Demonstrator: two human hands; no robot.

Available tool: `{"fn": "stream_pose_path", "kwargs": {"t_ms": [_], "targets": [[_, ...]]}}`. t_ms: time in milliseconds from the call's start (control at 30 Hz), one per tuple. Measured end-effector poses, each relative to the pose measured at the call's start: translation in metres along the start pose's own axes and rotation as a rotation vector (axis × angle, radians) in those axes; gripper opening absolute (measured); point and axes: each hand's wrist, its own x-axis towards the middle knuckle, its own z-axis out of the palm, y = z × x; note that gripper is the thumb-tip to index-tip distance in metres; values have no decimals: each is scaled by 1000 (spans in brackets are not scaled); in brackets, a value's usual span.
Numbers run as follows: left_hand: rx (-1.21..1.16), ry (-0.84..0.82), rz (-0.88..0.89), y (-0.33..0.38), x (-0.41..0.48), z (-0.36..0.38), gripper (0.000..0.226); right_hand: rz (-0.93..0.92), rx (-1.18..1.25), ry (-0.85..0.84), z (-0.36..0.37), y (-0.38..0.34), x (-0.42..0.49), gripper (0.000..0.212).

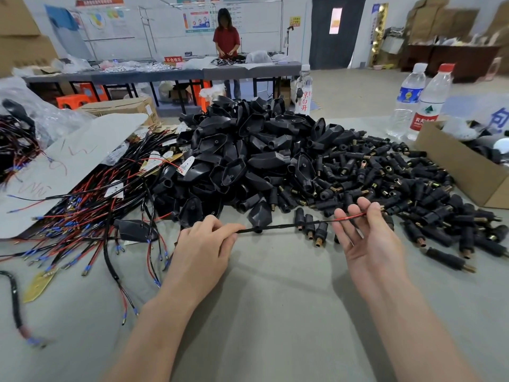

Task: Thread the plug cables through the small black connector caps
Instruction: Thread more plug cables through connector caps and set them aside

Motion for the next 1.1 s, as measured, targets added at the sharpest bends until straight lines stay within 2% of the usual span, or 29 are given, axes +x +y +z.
{"fn": "stream_pose_path", "kwargs": {"t_ms": [267,433,600,700,867,1033,1100], "targets": [[1,-9,-65,-3,-2,-2,17,29,12,12,-1,-4,1,24],[46,-45,-25,3,-5,1,14,39,33,29,0,-5,0,24],[12,-76,86,9,-2,2,31,73,64,23,1,-3,-1,25],[17,-71,154,15,1,5,23,78,54,10,3,-2,-1,25],[28,-59,112,11,0,4,14,56,37,9,0,-5,-1,25],[59,-62,40,0,-4,-5,18,48,-95,-102,9,5,-11,25],[35,-49,41,6,-7,-6,32,40,-158,-170,14,9,-17,26]]}}
